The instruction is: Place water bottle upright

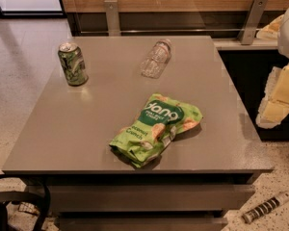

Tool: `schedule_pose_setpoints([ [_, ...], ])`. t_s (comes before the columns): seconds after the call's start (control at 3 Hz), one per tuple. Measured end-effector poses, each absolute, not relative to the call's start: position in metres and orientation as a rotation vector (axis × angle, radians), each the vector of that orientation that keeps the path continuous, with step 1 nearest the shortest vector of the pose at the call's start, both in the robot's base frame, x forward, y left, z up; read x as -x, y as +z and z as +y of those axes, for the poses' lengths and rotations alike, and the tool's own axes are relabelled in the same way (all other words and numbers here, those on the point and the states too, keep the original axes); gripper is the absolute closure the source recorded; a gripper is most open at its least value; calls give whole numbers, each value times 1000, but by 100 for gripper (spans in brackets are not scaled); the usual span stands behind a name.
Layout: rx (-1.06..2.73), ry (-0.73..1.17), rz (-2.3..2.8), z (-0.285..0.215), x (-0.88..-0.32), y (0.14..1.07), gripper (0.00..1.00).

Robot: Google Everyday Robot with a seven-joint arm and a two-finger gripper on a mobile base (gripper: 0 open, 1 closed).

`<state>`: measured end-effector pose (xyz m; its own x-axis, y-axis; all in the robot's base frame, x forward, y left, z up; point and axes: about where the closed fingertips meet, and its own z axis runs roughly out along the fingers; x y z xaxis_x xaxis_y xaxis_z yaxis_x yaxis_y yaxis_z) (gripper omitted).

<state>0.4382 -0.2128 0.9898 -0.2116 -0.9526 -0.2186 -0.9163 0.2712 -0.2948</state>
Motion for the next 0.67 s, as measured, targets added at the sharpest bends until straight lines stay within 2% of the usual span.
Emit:
schedule_pose_setpoints([
  [0.33, 1700, -143, 2195, -213, -438, 990, 0],
  [0.67, 1623, -105, 2205, -214, -461, 1004, 0],
])
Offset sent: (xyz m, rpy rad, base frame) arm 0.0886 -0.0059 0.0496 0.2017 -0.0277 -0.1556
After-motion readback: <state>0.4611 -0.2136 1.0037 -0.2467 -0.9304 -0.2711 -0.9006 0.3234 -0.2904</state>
